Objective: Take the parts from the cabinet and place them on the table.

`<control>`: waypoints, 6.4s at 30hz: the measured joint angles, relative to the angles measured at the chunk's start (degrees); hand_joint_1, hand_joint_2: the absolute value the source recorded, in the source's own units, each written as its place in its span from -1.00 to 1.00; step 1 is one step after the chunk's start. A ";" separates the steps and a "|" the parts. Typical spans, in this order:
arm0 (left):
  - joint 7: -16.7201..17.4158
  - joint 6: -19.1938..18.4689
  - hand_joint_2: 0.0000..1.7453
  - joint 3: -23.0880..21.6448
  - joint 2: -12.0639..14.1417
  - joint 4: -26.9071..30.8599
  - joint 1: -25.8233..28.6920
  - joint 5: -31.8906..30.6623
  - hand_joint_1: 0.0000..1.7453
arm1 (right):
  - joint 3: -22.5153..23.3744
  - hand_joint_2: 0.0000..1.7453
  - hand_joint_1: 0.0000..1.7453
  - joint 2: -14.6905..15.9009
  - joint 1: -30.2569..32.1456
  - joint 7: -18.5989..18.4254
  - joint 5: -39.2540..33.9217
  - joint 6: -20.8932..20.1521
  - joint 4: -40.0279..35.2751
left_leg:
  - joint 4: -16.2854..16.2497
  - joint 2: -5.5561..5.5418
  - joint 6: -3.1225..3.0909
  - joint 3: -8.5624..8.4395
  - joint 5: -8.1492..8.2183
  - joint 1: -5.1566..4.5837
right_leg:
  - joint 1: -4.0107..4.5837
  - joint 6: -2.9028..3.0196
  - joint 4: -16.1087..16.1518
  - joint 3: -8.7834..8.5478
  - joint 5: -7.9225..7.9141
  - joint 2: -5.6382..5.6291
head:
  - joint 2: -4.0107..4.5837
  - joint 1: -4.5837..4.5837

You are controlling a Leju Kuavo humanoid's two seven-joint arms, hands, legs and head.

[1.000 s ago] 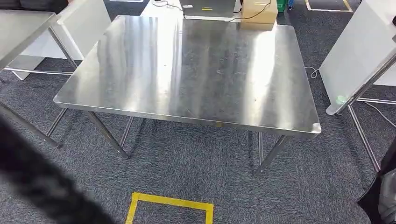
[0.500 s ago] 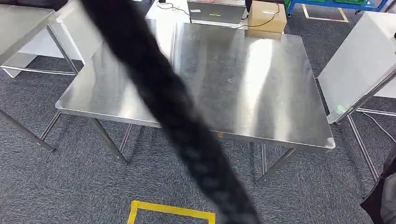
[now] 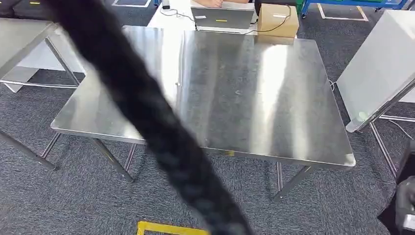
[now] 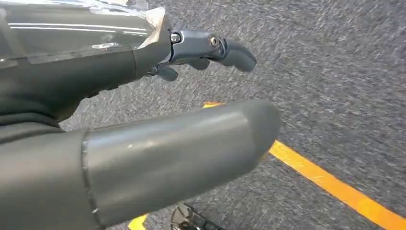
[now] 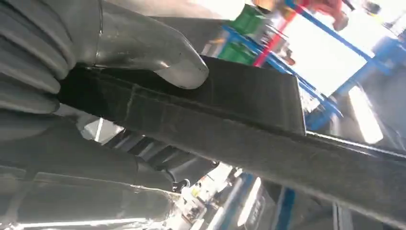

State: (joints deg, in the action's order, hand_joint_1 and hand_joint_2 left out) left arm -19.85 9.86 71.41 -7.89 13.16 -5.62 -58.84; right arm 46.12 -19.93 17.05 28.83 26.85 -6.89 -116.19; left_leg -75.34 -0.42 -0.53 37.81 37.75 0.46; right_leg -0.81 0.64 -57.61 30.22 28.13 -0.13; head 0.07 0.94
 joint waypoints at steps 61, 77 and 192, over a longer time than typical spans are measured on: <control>5.27 -1.62 -1.00 -8.46 2.54 -0.09 -5.73 -0.92 -1.00 | -63.61 1.00 0.74 25.09 -41.28 -21.70 49.04 10.78 80.03 | 14.93 0.44 -1.98 -2.37 -11.58 -0.27 | 0.78 -2.96 0.42 -2.16 2.53 0.01 | 0.18 -1.57; 4.57 -0.70 -1.00 -8.33 2.51 -0.02 -2.51 2.40 -1.00 | -62.82 -1.00 -1.00 21.75 -48.64 -31.63 49.85 13.43 92.46 | 15.00 0.19 -2.00 -2.39 -11.61 -0.32 | 0.75 -2.95 0.43 -2.23 2.53 0.14 | 0.15 -1.57; 7.37 -1.86 -1.00 -6.29 3.34 1.49 -0.12 -1.53 -1.00 | -6.84 -1.00 -1.00 12.79 -9.03 -4.98 -1.75 16.14 8.98 | 17.28 -0.06 -0.62 -9.27 -7.73 0.21 | 0.19 -3.14 0.40 2.23 -3.25 0.50 | 0.02 -0.96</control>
State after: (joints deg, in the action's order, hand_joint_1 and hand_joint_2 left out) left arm -12.48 8.00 65.11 -4.55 14.64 -5.75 -60.37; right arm 39.28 -7.15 8.02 23.85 25.09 9.25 -107.21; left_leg -58.06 -0.48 -1.15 28.54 30.01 0.67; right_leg -0.61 -2.51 -57.21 32.45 24.88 0.37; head 0.09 -0.02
